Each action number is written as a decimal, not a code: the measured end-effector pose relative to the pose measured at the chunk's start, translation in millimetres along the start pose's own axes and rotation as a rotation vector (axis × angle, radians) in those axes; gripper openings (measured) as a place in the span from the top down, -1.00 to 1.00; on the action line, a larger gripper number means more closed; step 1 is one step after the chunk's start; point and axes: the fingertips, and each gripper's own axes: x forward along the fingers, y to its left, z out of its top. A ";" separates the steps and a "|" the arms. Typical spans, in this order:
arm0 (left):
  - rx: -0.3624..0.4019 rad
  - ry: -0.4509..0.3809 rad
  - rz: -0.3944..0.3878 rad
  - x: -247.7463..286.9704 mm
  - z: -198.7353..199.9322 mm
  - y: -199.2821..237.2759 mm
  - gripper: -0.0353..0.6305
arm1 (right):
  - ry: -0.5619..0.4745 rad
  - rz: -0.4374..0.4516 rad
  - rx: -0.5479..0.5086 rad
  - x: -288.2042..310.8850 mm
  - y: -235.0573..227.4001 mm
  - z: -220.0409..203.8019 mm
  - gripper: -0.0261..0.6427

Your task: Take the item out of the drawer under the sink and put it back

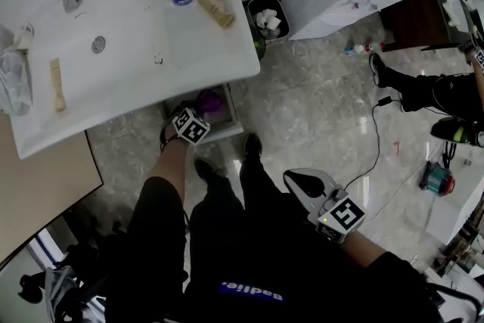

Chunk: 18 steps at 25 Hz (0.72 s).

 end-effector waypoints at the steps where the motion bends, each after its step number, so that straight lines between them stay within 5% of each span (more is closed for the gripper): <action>1: 0.007 0.009 -0.008 2.8 1.8 -0.9 0.62 | 0.007 0.001 0.001 1.6 -1.2 -2.3 0.92; 8: 0.011 0.112 -0.031 23.4 -8.9 -4.7 0.58 | 0.017 -0.003 0.021 3.7 -6.0 -0.5 0.92; 18: -0.069 0.124 0.036 -5.4 -4.6 1.9 0.49 | -0.022 0.013 0.030 -2.1 1.7 3.4 0.92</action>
